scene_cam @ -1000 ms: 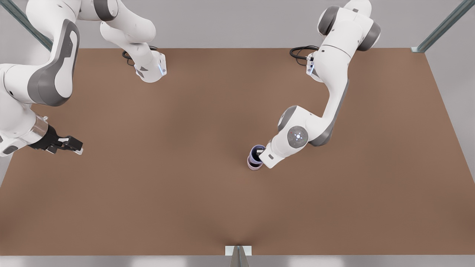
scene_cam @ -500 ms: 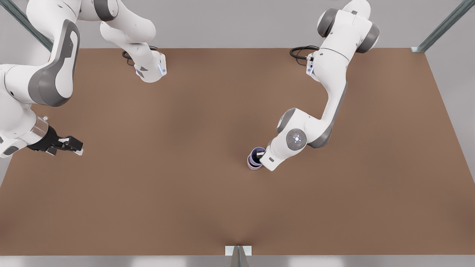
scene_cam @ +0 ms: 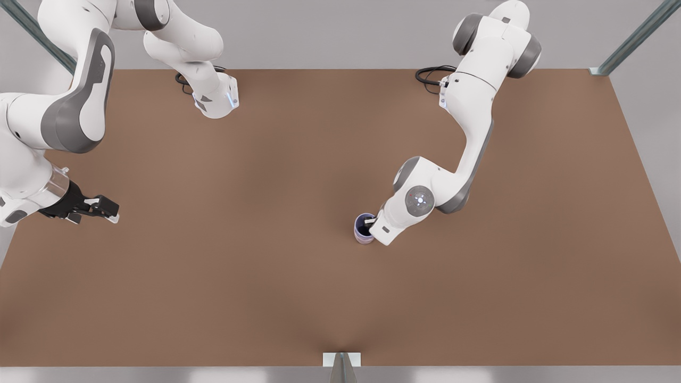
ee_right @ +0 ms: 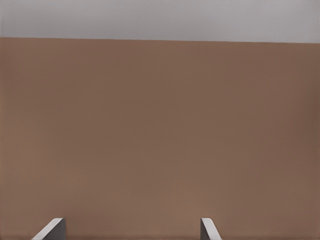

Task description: Stack the cups, with the pink cup at the bottom and the purple cup at the top

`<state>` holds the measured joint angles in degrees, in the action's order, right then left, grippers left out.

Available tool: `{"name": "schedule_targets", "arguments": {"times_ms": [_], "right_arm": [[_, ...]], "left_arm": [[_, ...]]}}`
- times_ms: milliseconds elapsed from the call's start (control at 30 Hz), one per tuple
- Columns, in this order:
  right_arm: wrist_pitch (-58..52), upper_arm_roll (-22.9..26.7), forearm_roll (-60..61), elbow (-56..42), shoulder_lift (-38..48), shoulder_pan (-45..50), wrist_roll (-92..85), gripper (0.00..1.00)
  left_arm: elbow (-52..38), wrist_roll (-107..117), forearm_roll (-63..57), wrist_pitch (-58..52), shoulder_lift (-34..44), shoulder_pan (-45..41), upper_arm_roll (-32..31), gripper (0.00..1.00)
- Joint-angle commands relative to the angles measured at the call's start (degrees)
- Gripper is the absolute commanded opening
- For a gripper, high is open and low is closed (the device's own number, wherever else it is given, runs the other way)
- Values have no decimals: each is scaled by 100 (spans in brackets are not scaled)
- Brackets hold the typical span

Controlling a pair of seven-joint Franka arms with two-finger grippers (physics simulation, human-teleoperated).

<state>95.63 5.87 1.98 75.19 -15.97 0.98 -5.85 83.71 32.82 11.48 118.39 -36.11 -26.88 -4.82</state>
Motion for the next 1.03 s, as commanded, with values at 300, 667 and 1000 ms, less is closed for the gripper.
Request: {"name": "schedule_targets", "arguments": {"times_ms": [300,667,1000], "right_arm": [[26,2,13,-5,7,-1,-66,100],[26,2,4,-5,7,-1,-66,100],[26,2,4,-5,7,-1,-66,100]], "left_arm": [[-346,101,-261,-536,218,7,60,100],[-821,-3115,-480,-2856,1501,550,1830,100],[-768,-3344,-1693,-3041,2257,2644,-660,100]]}}
